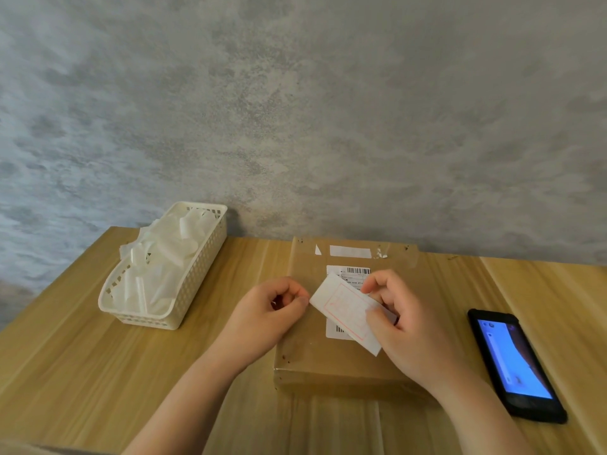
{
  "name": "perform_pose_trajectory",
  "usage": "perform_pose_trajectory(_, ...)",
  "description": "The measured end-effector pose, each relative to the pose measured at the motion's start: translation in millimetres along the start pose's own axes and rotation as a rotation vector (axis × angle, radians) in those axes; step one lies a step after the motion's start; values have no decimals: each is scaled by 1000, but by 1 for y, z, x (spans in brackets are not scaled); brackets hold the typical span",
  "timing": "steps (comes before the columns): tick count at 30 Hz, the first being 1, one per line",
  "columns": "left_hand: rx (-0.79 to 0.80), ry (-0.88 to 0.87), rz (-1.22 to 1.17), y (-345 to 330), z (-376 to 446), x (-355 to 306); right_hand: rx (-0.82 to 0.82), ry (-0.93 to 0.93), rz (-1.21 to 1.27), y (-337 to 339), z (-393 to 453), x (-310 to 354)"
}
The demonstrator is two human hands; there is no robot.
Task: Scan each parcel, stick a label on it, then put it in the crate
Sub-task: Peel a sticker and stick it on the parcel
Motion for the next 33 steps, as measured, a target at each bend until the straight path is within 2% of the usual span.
perform_pose_trajectory(26, 35, -54, -36, 3, 1, 3, -4, 12, -36, -2, 2, -2)
perform_pose_trajectory(29, 72, -112, -170, 1, -6, -6, -100, 107, -194, -6, 6, 1)
perform_pose_trajectory(31, 48, -183, -226, 1, -10, -13, -207, 289, -332, -10, 7, 13)
perform_pose_trajectory(33, 9, -280, -216, -1, -15, -21, -243, 422, -357, -18, 6, 24)
Point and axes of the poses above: each hand's wrist, its own z-axis towards the middle knuckle, its own y-axis out of the back of the hand, x = y × z, the point moved 3 cm from there along z, towards the middle knuckle, and after that the axes turned 14 degrees about y, right-handed, at the moved point
